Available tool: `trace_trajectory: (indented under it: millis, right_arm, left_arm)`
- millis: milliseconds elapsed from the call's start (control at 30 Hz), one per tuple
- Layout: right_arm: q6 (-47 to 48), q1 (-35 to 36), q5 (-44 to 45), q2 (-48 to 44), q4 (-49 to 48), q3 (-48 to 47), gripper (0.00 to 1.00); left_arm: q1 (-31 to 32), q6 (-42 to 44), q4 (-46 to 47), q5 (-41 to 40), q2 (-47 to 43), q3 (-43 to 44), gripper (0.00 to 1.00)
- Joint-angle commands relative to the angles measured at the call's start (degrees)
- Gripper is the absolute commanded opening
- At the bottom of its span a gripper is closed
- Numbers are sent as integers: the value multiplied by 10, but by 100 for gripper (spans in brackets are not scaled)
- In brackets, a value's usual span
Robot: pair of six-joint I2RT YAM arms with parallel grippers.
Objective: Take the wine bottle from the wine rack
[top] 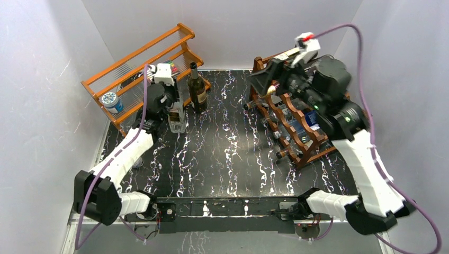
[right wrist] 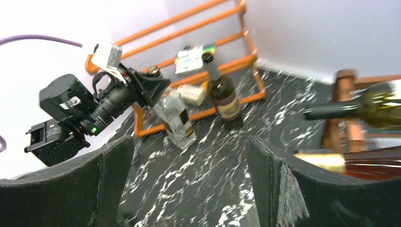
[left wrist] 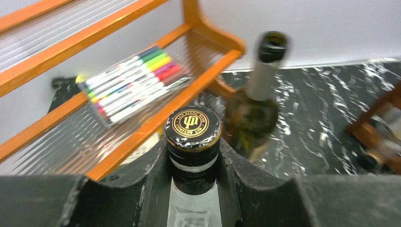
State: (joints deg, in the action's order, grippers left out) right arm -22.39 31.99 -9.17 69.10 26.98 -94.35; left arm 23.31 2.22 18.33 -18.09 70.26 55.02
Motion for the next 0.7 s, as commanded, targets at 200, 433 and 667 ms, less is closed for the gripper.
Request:
trace_trajectory:
  millis: [200,433,667]
  right_arm:
    - [101,0,167,-115,18,15,98]
    - [109,-1,175,-124,33,10,98]
    - [108,0,180,-127,39,17,98]
  left_arm:
    - [-66,-87,162,67,51,32,0]
    - [-74,-55,219,108,95,28,0]
    - [-74,-10,218,134,106,18,0]
